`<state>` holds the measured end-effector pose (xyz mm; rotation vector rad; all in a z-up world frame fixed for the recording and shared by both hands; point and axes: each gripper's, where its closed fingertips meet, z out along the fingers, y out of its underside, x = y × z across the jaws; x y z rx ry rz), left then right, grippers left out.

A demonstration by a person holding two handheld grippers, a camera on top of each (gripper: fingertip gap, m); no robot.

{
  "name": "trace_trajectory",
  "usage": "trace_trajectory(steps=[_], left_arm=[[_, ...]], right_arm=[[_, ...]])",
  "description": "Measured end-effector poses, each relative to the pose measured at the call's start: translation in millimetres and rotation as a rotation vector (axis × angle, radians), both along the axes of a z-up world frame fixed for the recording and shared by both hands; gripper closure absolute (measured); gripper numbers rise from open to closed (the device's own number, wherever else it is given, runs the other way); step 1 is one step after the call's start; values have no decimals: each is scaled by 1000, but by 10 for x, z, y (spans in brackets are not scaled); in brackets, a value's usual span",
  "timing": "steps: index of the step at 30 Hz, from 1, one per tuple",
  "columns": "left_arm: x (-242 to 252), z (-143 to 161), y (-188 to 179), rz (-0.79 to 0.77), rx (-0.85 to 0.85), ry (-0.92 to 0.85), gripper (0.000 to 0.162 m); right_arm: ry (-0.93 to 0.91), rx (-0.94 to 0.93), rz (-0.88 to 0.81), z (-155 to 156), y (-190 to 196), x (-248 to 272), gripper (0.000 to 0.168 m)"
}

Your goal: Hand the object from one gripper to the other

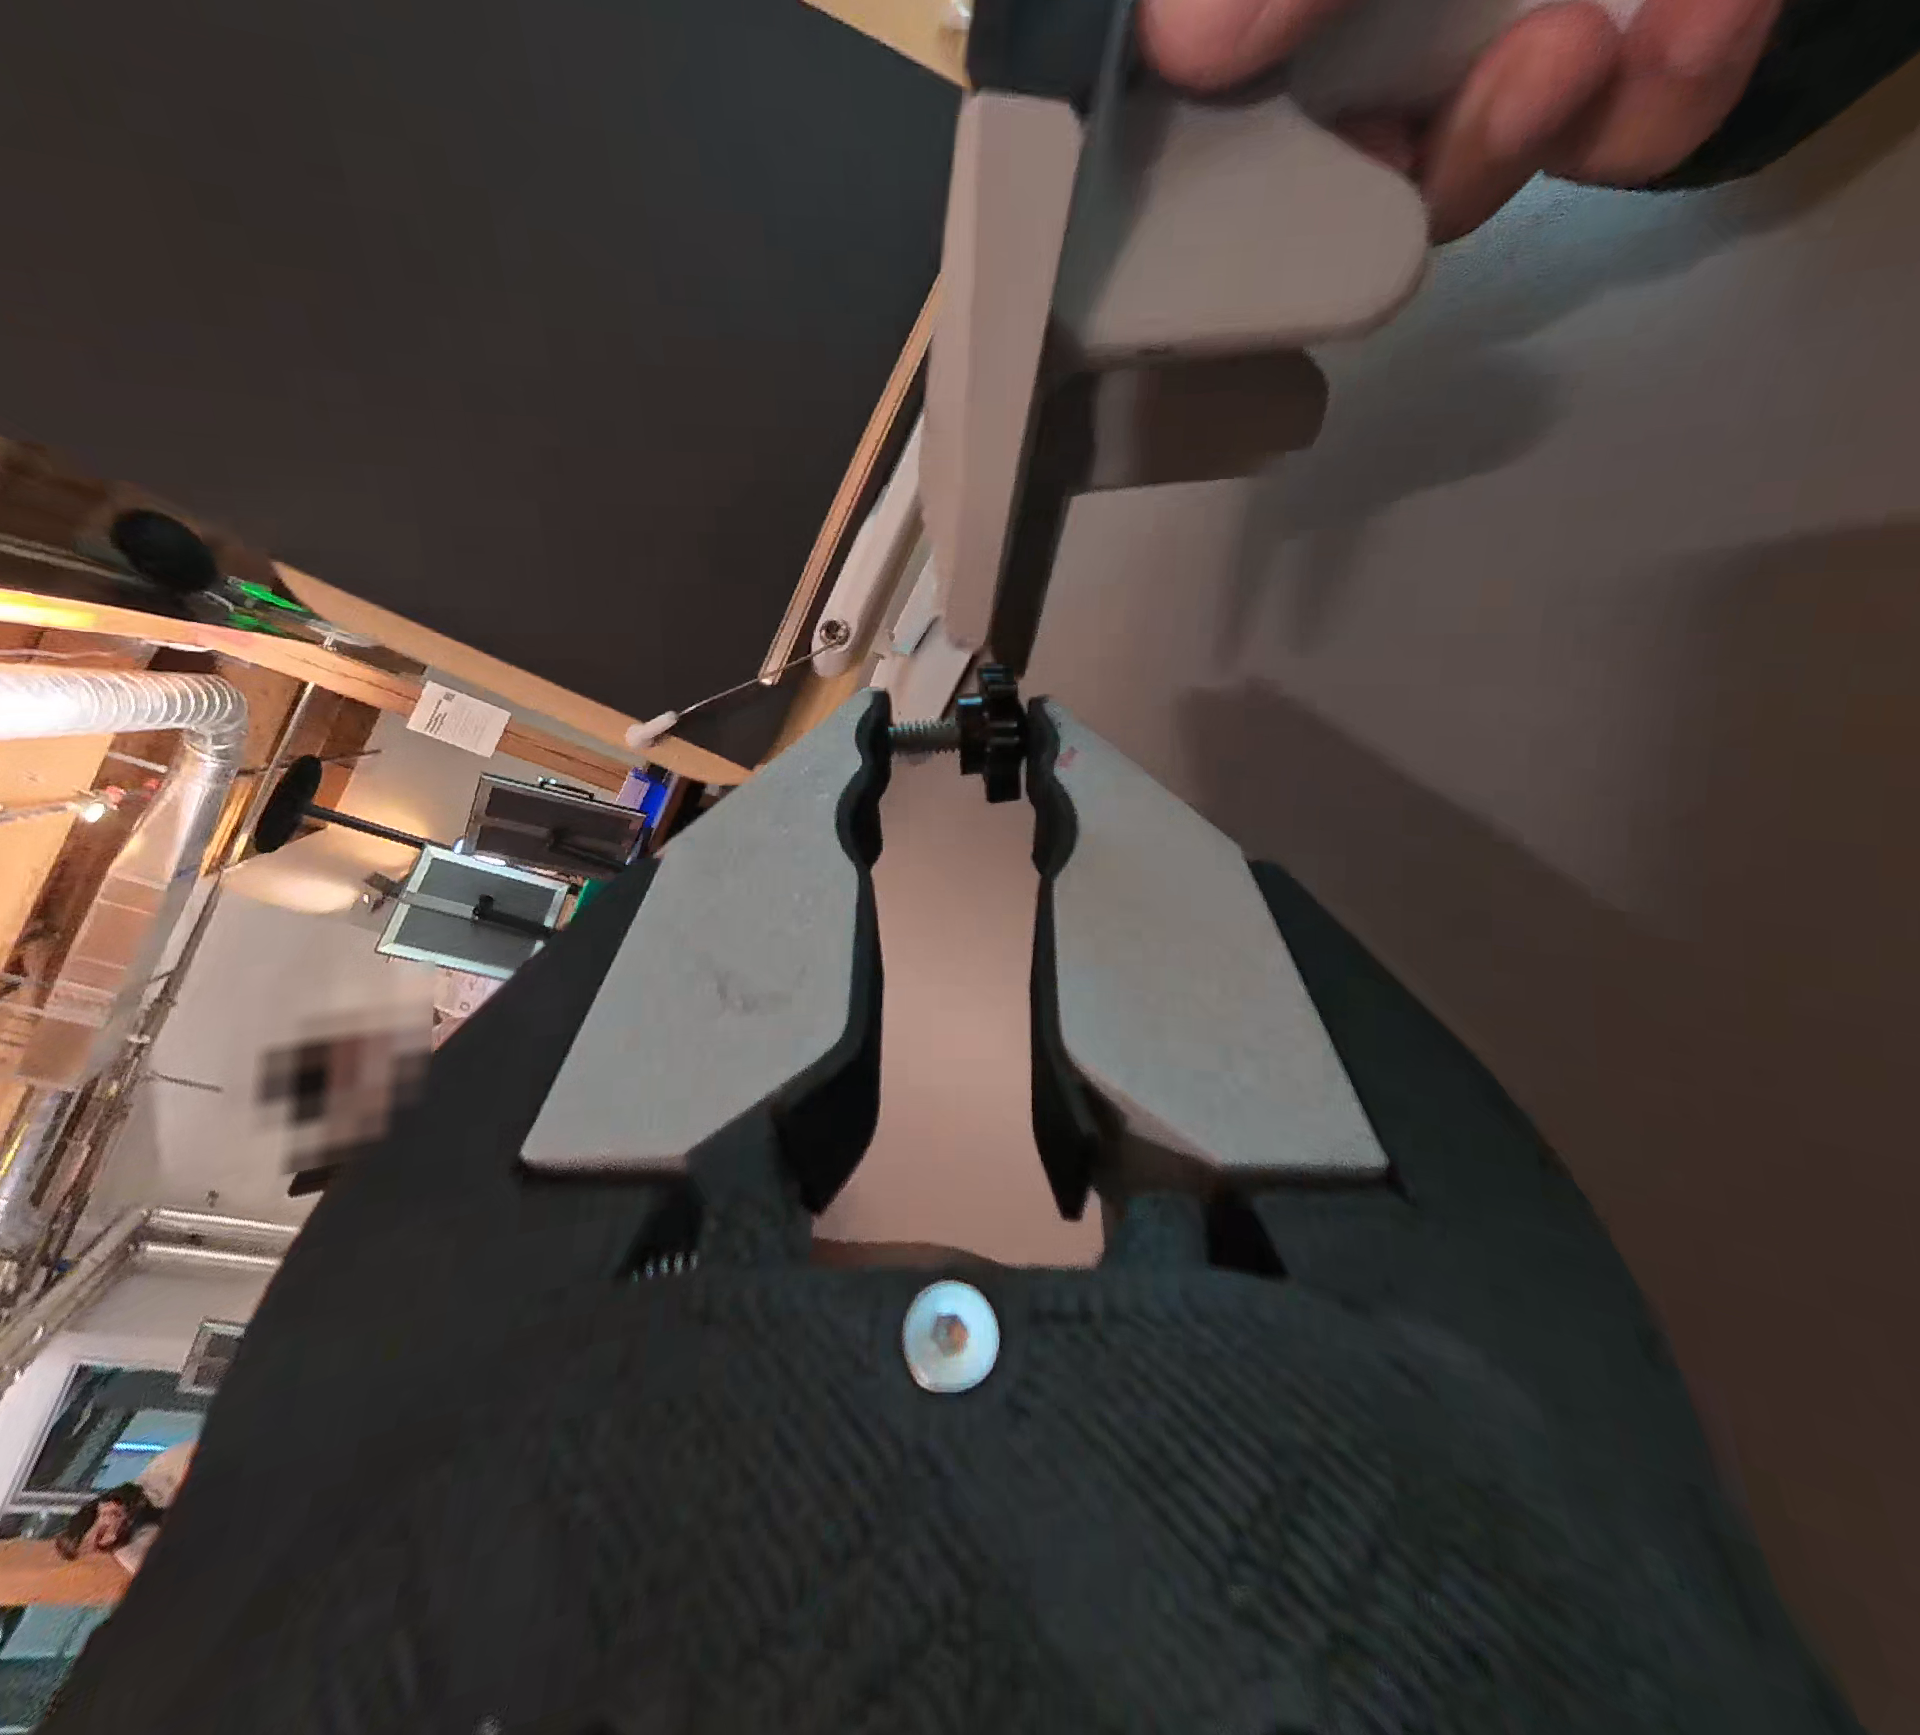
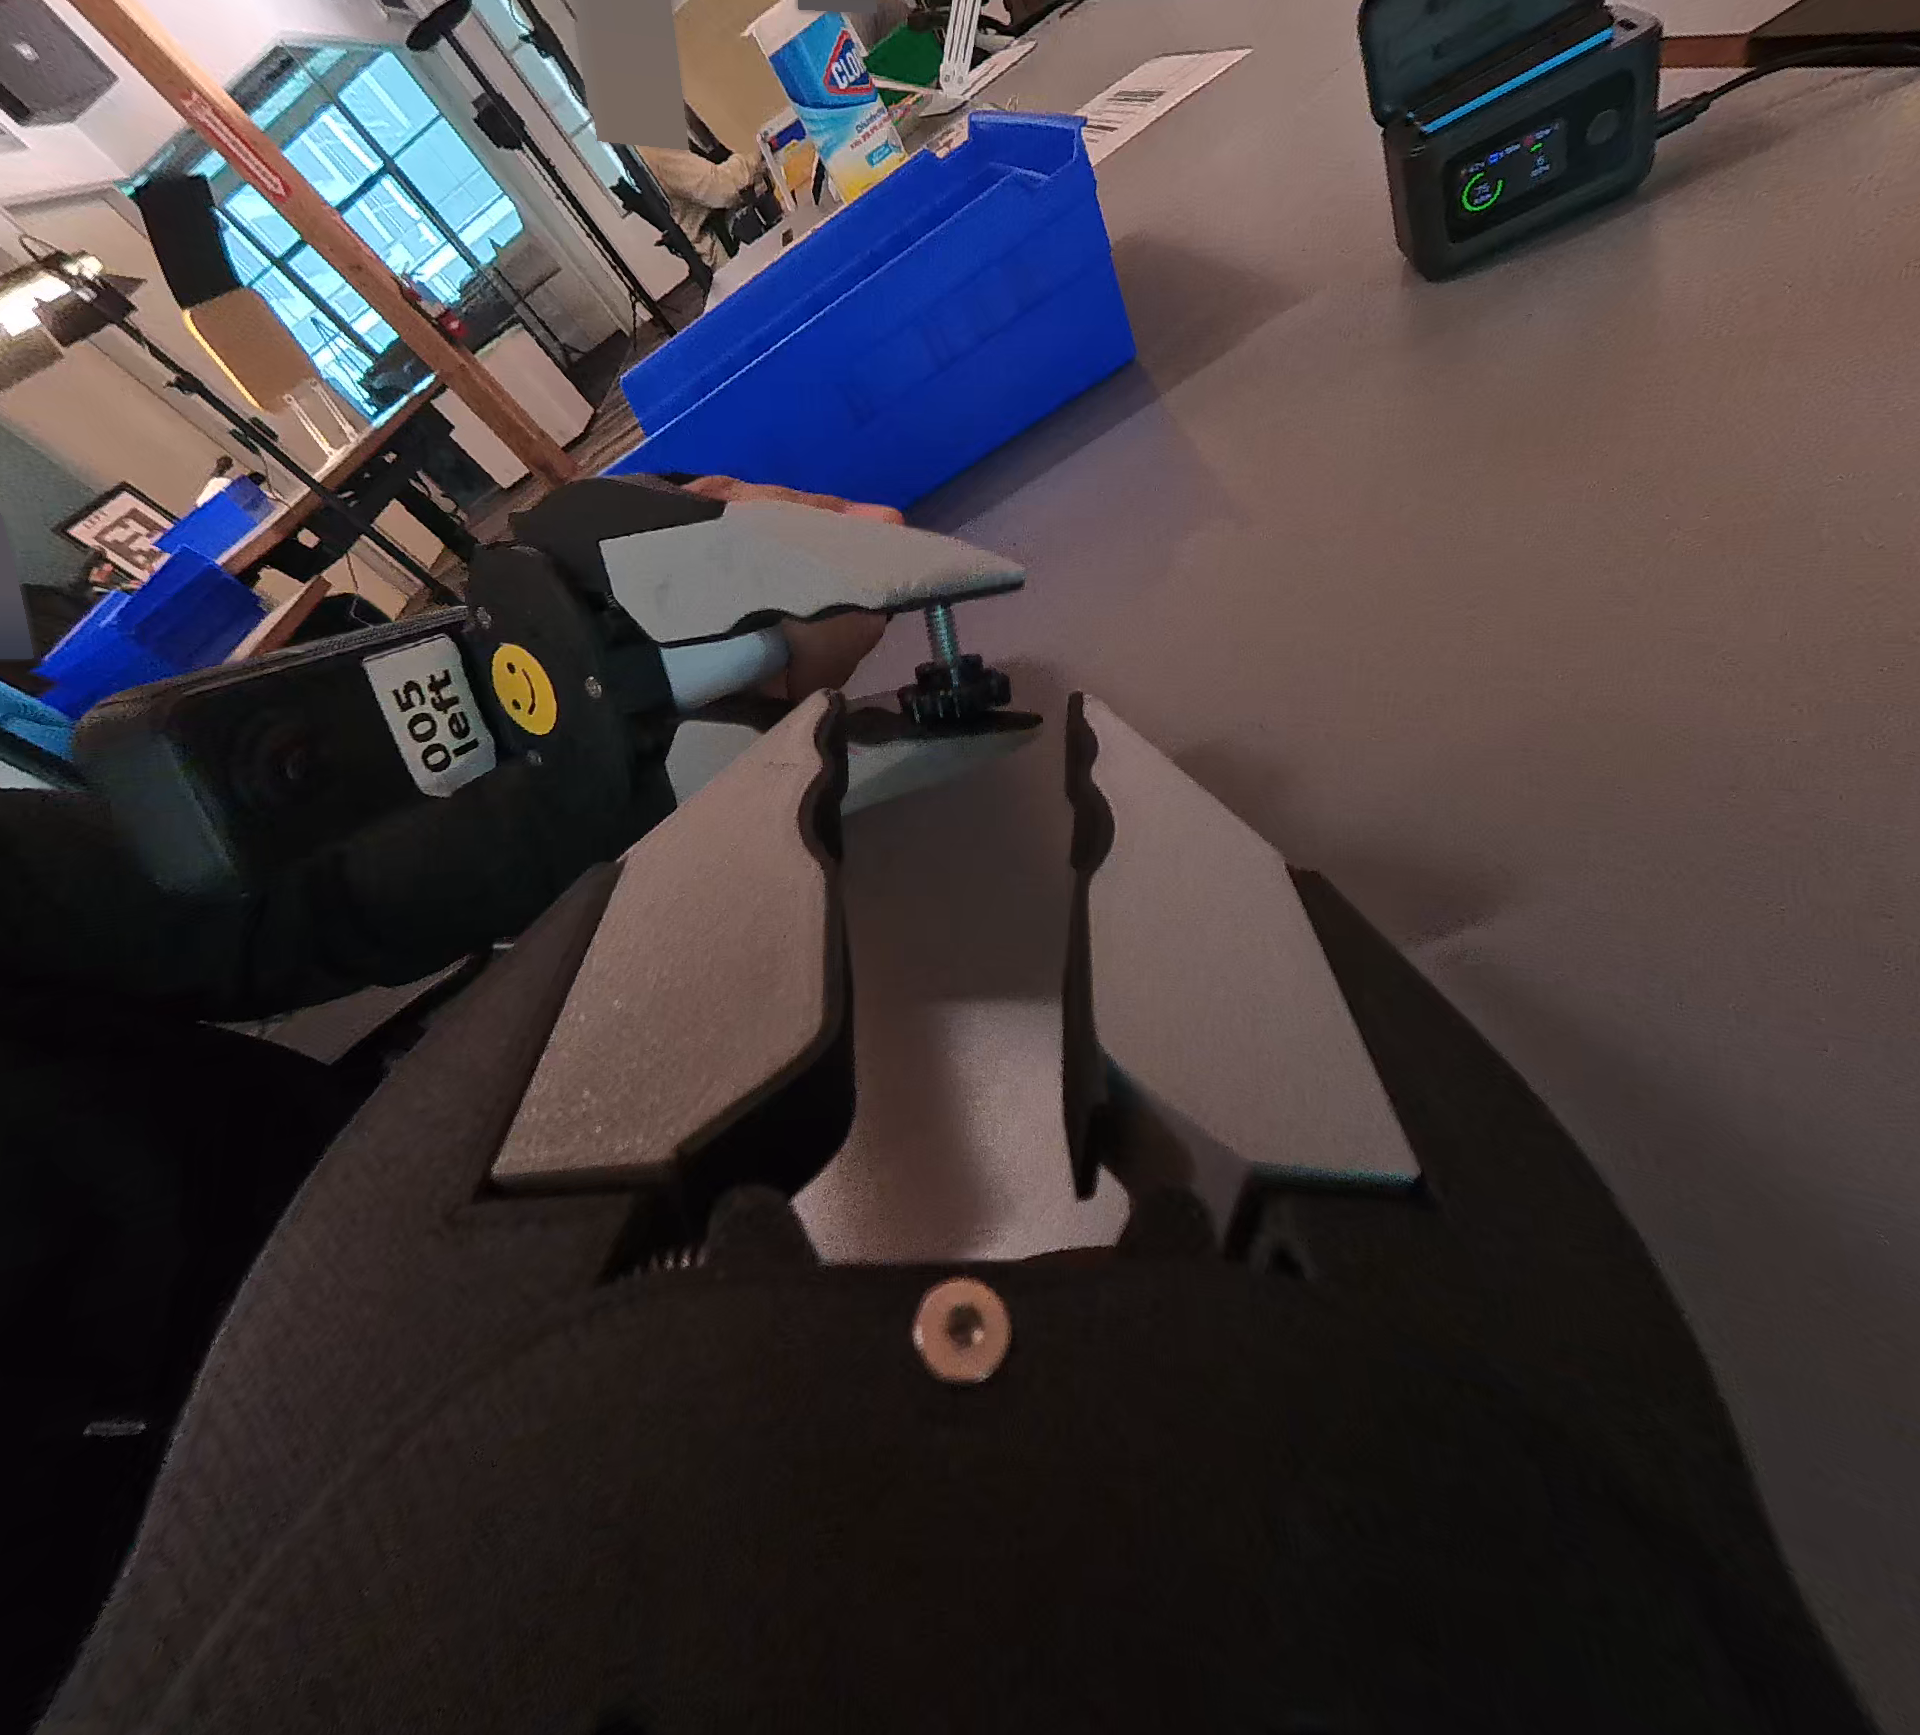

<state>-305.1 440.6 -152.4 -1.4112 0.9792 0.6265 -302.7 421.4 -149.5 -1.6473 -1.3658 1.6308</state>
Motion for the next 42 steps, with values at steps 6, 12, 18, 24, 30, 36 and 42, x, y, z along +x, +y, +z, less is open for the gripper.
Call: trace_trajectory(steps=[6, 12, 18, 24, 30, 36, 42], left_arm=[[150, -82, -4, -23, -14, 44, 138], [19, -133, 55, 18, -113, -180, 132], [-102, -161, 80, 7, -309, -572, 137], [-133, 149, 36, -94, -264, -813, 134], [144, 331, -140, -171, -25, -467, 132], [226, 345, -195, -176, 65, -330, 129], [287, 351, -250, -222, 73, -308, 135]], right_arm=[[-67, 92, 29, -181, -108, -74, 147], [-71, 248, -128, -132, 145, -60, 148], [56, 416, -231, 145, 366, 67, 148], [374, -15, 38, 594, 9, 164, 148], [304, -407, 150, 489, -19, 129, 148], [206, -431, 209, 346, -197, 57, 148], [181, -490, 262, 313, -272, 66, 148]])
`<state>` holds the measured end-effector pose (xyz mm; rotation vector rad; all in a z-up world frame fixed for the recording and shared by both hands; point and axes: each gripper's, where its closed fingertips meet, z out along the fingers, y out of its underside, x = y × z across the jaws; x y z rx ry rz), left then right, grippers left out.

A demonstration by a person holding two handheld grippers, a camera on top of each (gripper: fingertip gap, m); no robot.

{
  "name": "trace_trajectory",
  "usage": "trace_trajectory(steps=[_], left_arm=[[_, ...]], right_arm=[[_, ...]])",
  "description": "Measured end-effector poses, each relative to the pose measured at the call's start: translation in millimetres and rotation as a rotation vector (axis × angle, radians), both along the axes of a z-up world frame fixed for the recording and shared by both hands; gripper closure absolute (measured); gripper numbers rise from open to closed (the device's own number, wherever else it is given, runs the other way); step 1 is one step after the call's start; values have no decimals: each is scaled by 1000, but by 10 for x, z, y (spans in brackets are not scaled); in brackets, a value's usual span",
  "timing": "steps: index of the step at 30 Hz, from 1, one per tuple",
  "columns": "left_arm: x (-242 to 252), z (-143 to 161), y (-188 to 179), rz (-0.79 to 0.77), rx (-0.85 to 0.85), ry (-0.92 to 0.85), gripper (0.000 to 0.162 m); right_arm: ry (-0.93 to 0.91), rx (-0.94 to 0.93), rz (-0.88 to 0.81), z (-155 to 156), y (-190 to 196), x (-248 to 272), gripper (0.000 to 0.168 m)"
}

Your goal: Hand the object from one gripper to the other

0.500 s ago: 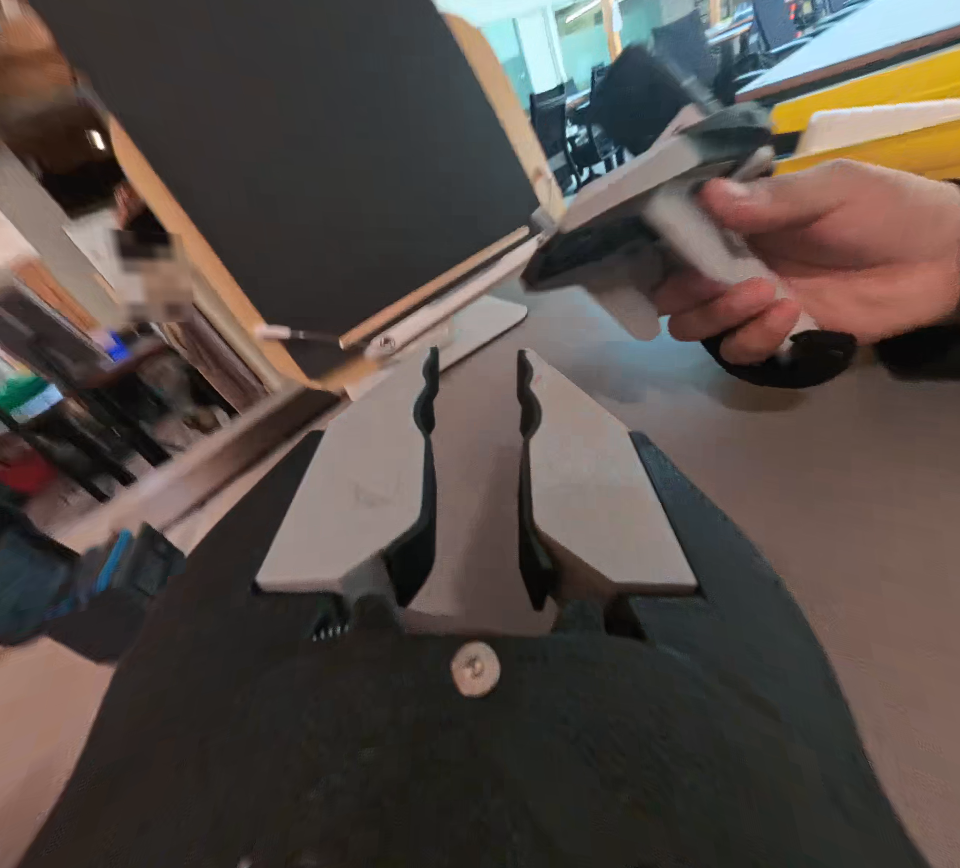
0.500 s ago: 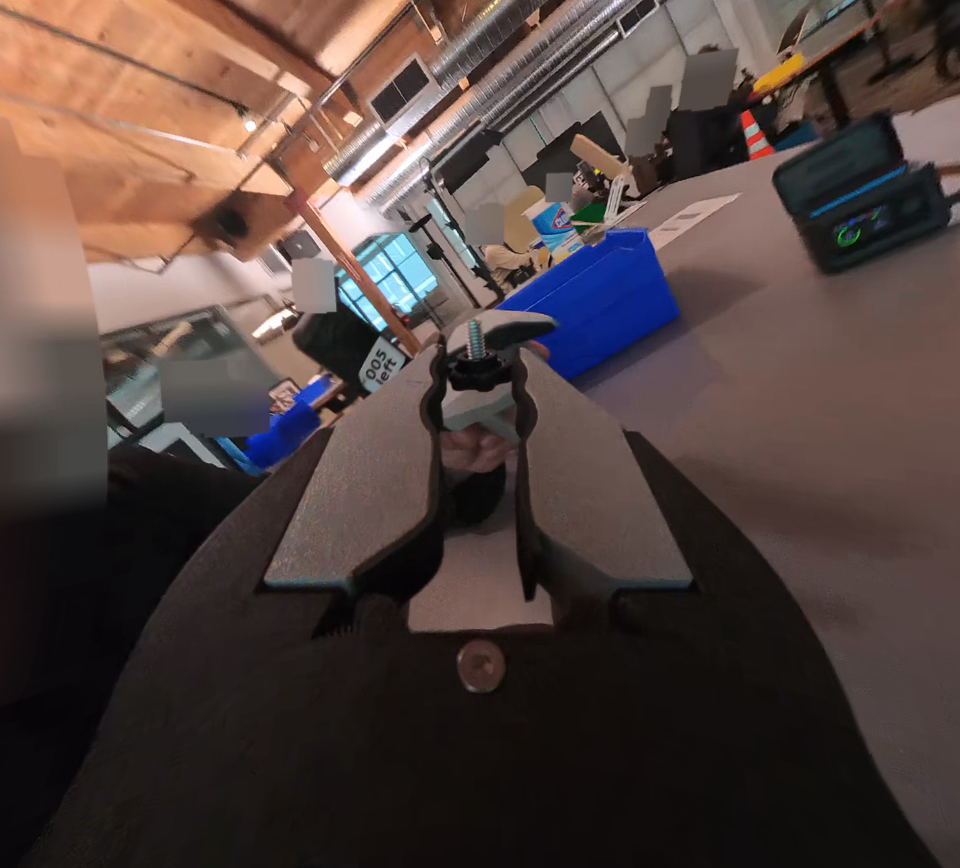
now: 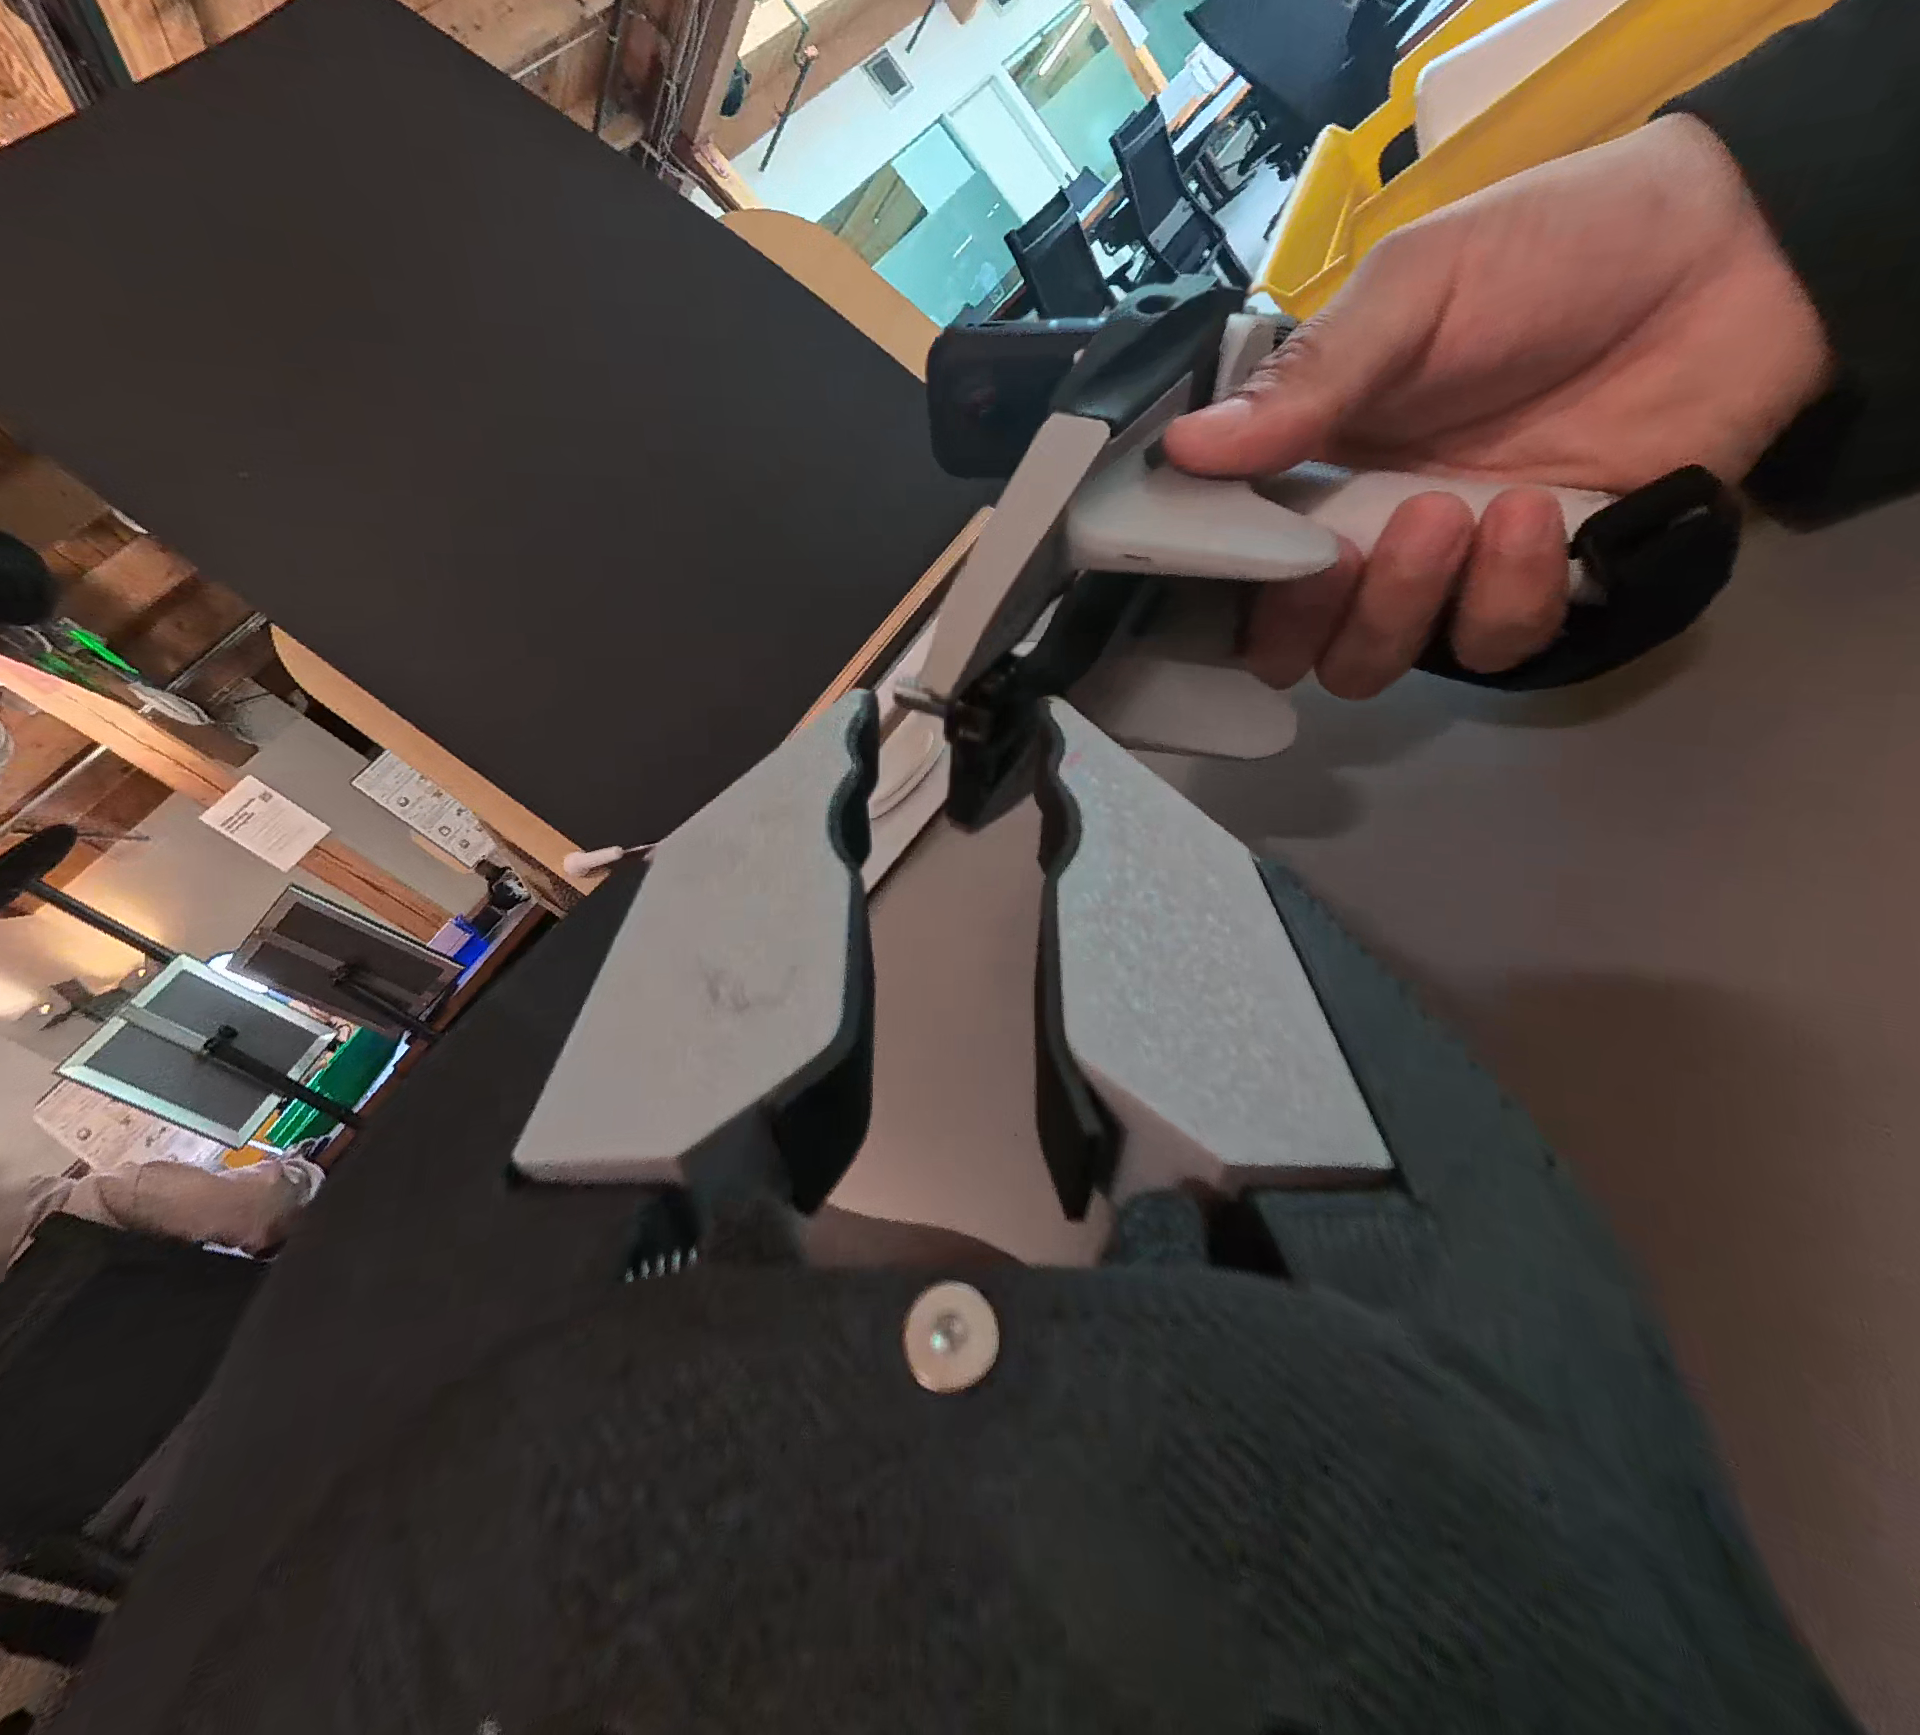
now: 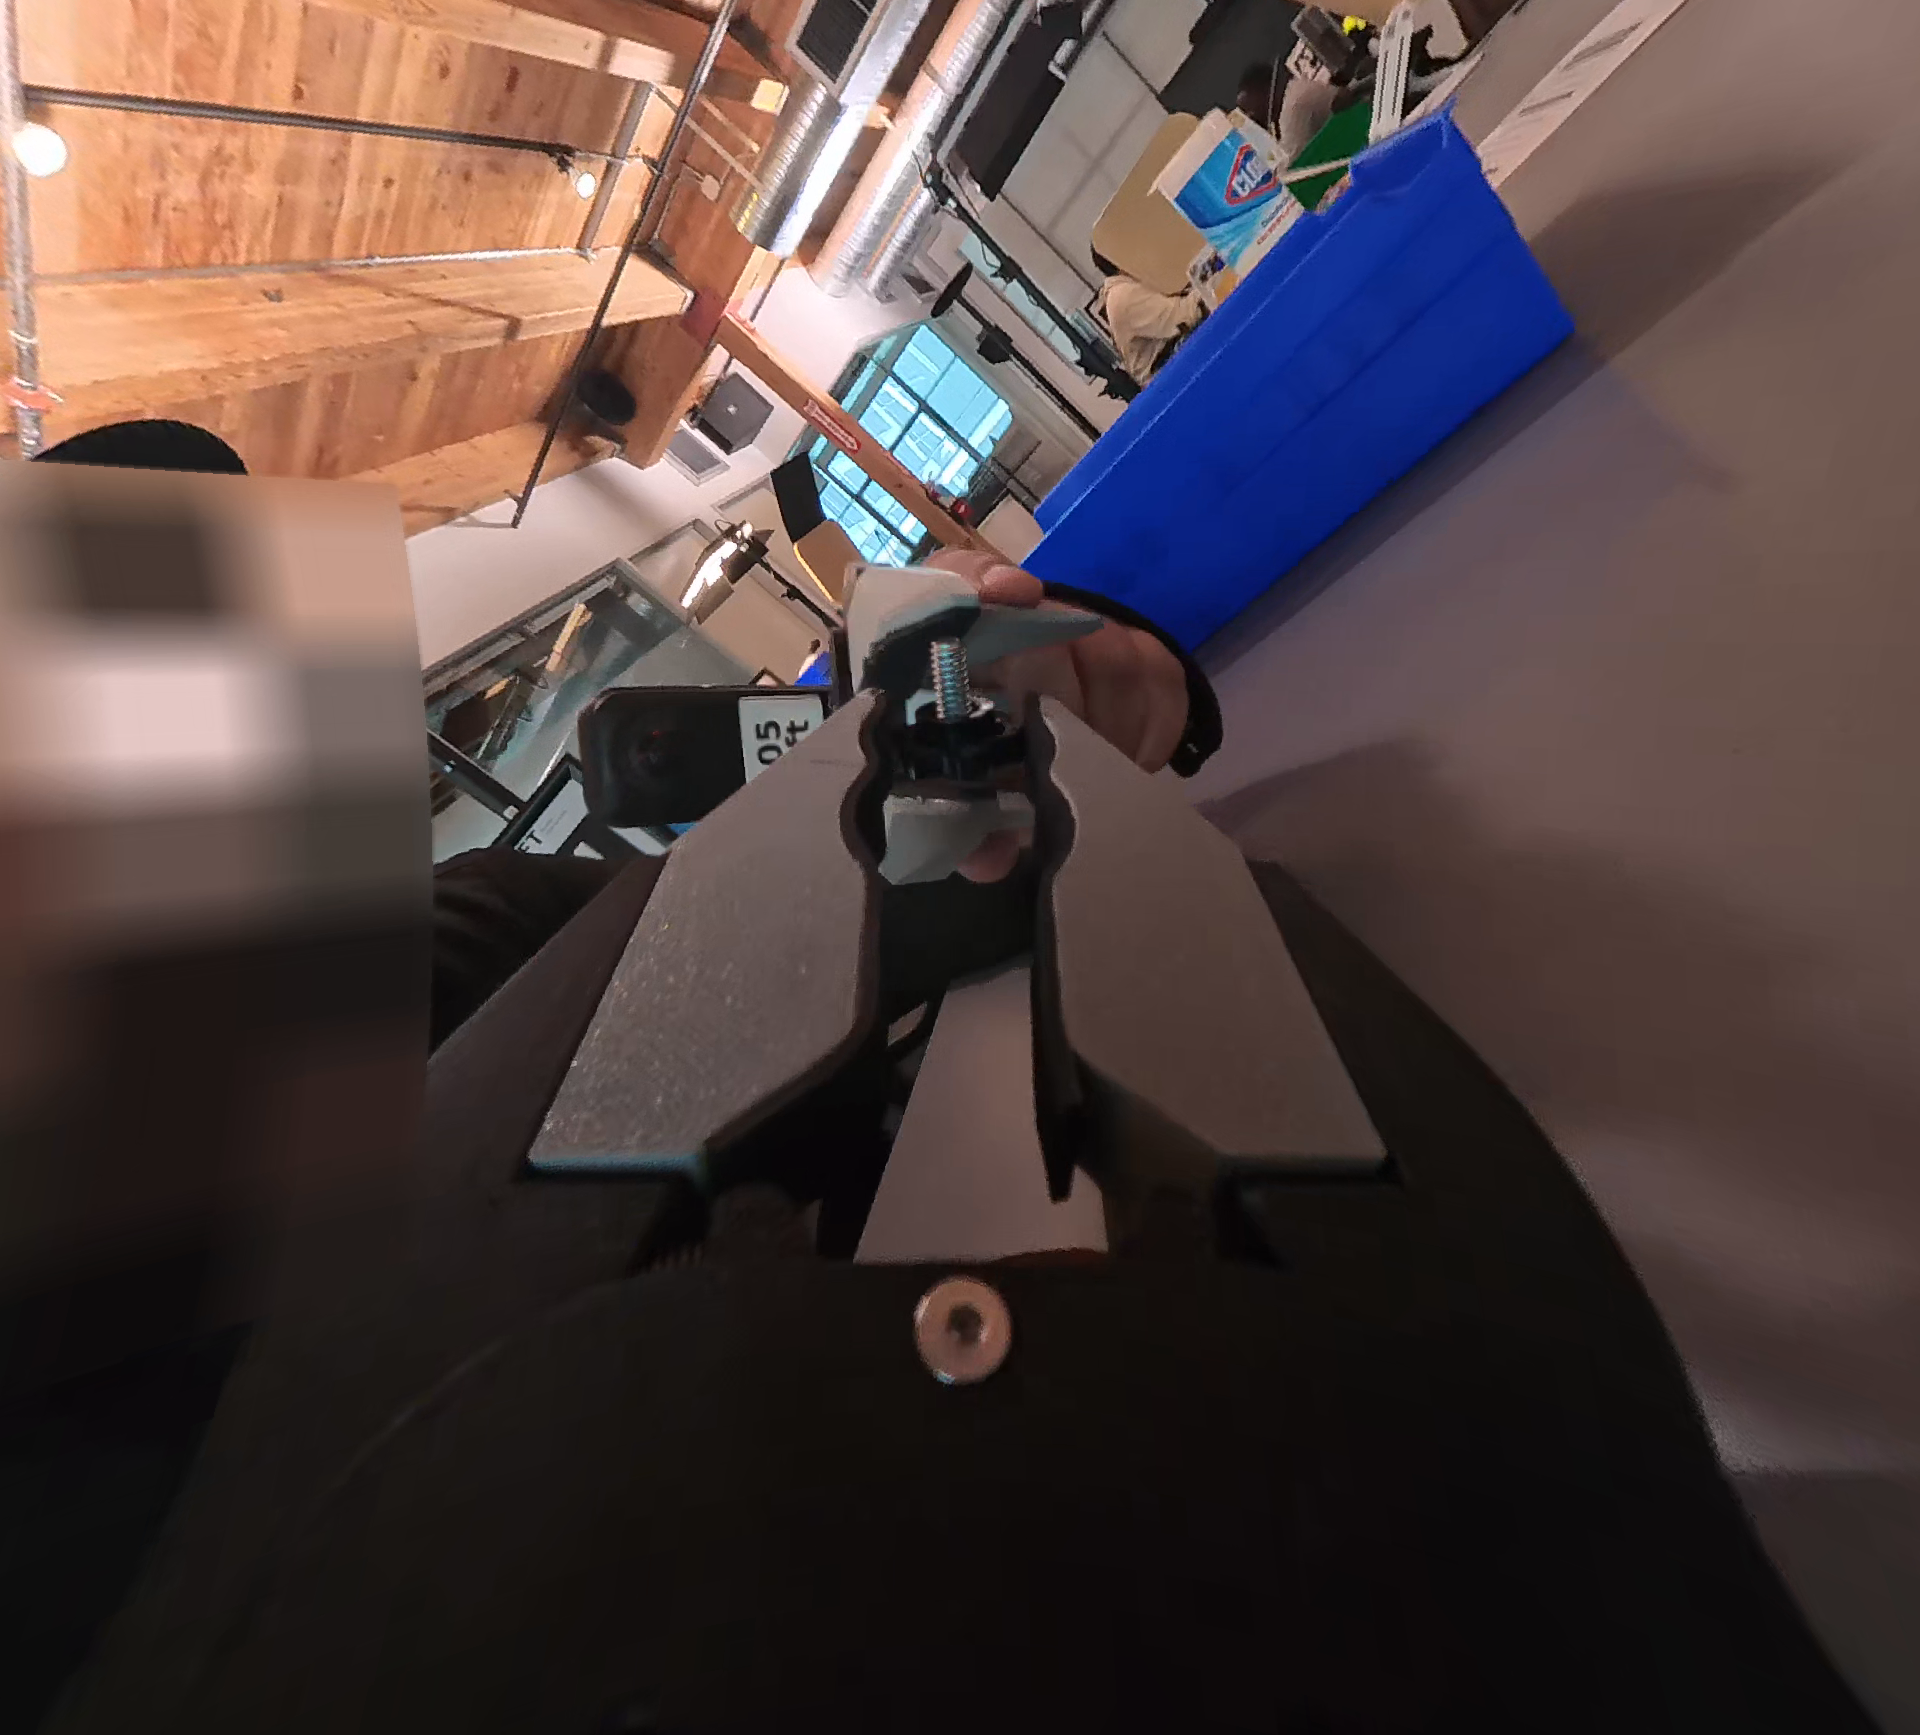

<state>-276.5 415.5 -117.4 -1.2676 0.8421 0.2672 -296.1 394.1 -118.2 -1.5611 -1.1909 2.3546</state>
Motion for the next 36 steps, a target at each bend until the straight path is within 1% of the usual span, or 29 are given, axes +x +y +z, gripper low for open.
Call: trace_trajectory(steps=[5, 7, 11, 14, 16, 18, 20, 21, 23, 25, 27, 29, 31, 34, 36], left_arm=[[76, -61, -55, -66, -35, 29, 139], [94, -139, -69, -107, -114, 36, 139], [66, -302, -47, -144, -283, -13, 139], [21, -398, -14, -166, -432, -131, 139], [31, -480, -27, -205, -558, -222, 139], [44, -550, -49, -243, -672, -305, 139], [44, -574, -71, -285, -783, -429, 139], [54, -549, -96, -329, -845, -521, 139], [80, -397, -171, -467, -946, -737, 139], [51, -263, -198, -567, -1029, -940, 139], [30, -194, -207, -636, -1106, -1087, 139], [22, -177, -198, -655, -1125, -1135, 139], [34, -155, -199, -670, -1136, -1168, 140], [70, -108, -206, -723, -1169, -1241, 139], [116, -145, -212, -725, -1197, -1240, 139]], right_arm=[[-37, 42, 80, -83, -148, 22, 148], [-74, 91, 87, -153, -163, 34, 148], [-145, 206, 23, -273, -53, 39, 147], [-200, 297, -74, -333, 156, 80, 141], [-215, 419, -132, -355, 267, 117, 141], [-211, 555, -148, -351, 284, 157, 140], [-205, 689, -120, -362, 216, 201, 138], [-199, 769, -106, -380, 179, 220, 136], [-173, 945, -98, -418, 122, 236, 132], [-134, 1132, -129, -436, 92, 208, 129], [-72, 1314, -194, -398, 66, 152, 136], [-8, 1442, -311, -293, 90, 100, 144], [42, 1515, -367, -215, 62, 87, 145], [87, 1531, -356, -185, -47, 75, 139], [69, 1540, -352, -213, -47, 57, 139]])
